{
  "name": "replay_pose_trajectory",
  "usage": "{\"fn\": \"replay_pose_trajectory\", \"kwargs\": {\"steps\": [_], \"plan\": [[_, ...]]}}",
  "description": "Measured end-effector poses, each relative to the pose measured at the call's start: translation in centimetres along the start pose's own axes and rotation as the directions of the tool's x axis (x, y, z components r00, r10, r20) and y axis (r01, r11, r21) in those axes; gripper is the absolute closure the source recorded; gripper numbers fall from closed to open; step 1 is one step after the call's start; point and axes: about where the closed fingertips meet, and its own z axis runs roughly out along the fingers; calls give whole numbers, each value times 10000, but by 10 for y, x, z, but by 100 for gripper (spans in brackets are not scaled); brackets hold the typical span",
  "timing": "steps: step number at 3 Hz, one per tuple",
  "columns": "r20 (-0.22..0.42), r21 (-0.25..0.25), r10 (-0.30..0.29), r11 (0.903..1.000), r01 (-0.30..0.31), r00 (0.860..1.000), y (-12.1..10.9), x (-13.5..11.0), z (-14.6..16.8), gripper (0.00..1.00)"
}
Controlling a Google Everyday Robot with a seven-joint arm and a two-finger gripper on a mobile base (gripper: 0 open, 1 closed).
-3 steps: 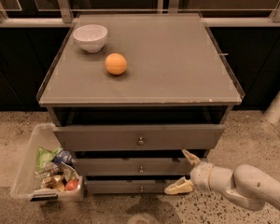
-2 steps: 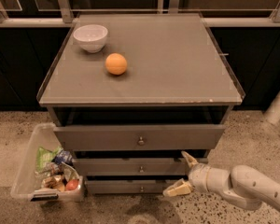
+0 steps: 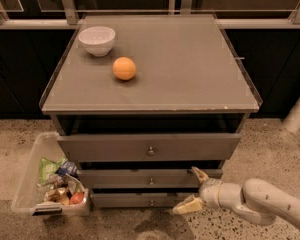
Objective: Open middle drawer
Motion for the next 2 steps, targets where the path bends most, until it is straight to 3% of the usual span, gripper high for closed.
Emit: {"fn": "replay_pose_trajectory", "kwargs": {"steps": [1,2], "plan": [[442,-68,-546,9985,549,9975,-15,-20,8,0],[453,-66,-553,9984,556,9974,-16,-21,8,0]]}}
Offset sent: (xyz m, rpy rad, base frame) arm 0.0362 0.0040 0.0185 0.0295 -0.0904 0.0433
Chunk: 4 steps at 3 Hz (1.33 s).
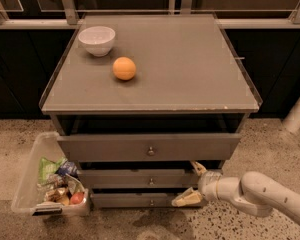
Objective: Open middle drawer
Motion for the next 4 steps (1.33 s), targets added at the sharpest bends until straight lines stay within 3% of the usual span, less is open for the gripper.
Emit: {"fn": "replay_pose_trajectory", "kwargs": {"steps": [1,2,4], "plan": [[-87,-178,66,9998,-67,9999,10,0,0,0],[-173,-184,-260,9995,257,9995,5,1,7,0],[-194,-139,-701,9975,698,9974,-21,8,28,0]]}}
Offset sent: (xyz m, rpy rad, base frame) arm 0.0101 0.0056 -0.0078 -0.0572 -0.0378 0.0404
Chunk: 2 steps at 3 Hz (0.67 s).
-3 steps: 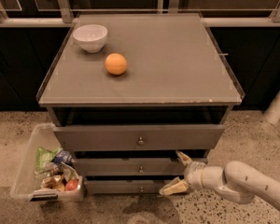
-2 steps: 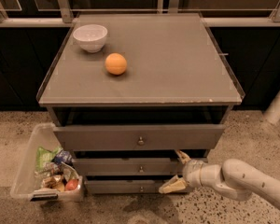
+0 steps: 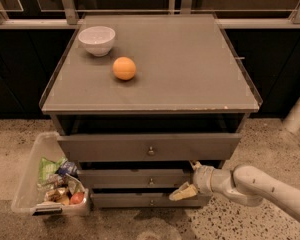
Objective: Open middle drawer
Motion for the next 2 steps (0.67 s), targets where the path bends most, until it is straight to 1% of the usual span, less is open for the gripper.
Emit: {"fn": "replay_pose_trajectory", "kwargs": {"steps": [1,2], "plan": [[-49,-1,196,9998,-196,9998,-8,12,7,0],[-150,12,256,9997,-256,9996,-17,21,12,0]]}}
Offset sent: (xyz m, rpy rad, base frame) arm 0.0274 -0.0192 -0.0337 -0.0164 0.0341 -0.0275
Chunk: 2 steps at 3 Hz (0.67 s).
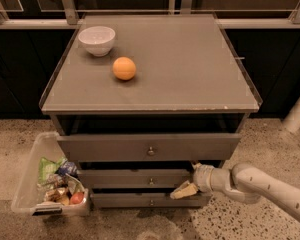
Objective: Open middle drawer
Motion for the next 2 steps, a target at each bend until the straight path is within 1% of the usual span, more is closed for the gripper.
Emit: {"fn": "replay_pose_trajectory", "kwargs": {"steps": [1,2], "plan": [[-470,116,-227,9997,232,9986,-25,5,-2,0],[-479,118,-223,9997,229,9986,-25,6,-2,0]]}}
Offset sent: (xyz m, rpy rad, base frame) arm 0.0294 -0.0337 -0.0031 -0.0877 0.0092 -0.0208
